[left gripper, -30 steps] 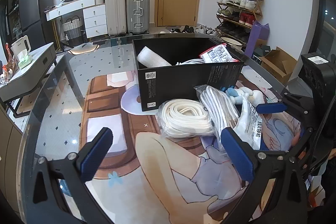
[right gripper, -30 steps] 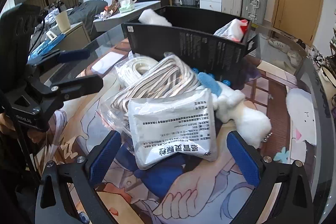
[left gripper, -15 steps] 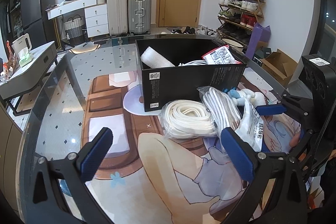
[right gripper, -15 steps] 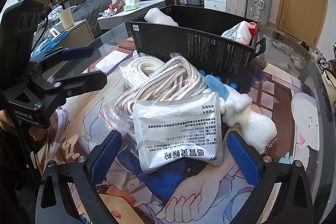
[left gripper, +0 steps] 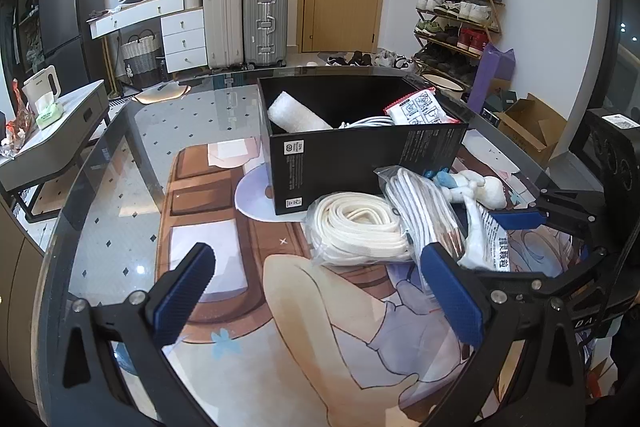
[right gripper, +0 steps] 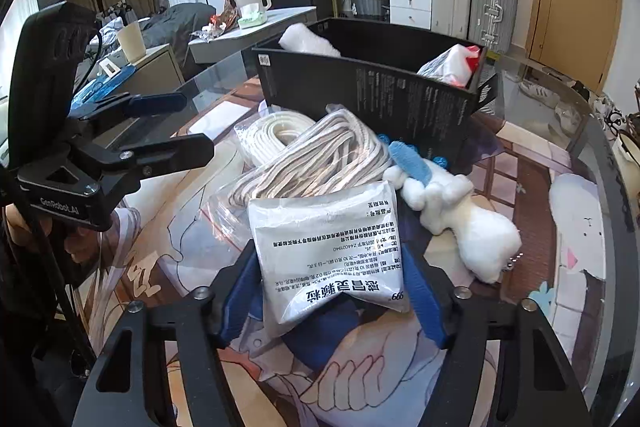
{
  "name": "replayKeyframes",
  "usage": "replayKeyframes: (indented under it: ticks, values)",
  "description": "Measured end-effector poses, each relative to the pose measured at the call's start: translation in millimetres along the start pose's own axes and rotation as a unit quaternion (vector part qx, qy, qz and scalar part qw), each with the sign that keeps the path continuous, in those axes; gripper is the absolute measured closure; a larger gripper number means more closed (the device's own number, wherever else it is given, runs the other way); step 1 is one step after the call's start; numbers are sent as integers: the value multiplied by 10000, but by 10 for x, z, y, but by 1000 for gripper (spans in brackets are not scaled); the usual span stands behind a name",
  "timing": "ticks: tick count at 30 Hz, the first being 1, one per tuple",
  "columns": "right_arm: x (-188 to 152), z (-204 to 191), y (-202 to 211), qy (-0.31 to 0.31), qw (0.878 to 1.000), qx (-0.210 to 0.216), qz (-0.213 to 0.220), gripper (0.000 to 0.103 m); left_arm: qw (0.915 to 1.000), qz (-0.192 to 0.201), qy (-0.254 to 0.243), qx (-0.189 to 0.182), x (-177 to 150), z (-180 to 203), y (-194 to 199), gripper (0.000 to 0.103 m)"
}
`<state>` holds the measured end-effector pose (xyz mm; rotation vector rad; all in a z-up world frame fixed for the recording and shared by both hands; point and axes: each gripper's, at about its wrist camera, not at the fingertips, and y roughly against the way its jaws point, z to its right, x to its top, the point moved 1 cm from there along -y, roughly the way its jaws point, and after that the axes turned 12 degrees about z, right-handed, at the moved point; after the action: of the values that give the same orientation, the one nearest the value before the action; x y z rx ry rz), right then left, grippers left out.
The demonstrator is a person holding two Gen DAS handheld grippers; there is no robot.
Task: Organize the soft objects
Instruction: 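Close the right gripper on the large white printed packet while the left gripper approaches the clear cord bag, then close the left gripper on the clear bag of white cords while the right gripper holds the white packet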
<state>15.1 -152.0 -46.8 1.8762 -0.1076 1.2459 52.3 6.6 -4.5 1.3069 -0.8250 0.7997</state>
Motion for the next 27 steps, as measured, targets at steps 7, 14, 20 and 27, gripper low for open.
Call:
replayKeyframes:
  ticks: [7, 14, 20, 27]
  values:
    - [5, 31, 169, -4, 9997, -52, 244, 38, 10000, 3, -29, -49, 38, 6, 7, 0]
    - [-23, 104, 406, -171, 9985, -192, 481, 38, 9998, 0, -144, -135, 58, 127, 15, 0]
    - [-32, 206, 530, -253, 9977, -306, 545, 38, 9991, -20, -380, -205, 94, 308, -47, 0]
    - [-28, 276, 552, -338, 9965, -454, 613, 38, 9977, -124, -631, -219, 127, 528, -184, 0]
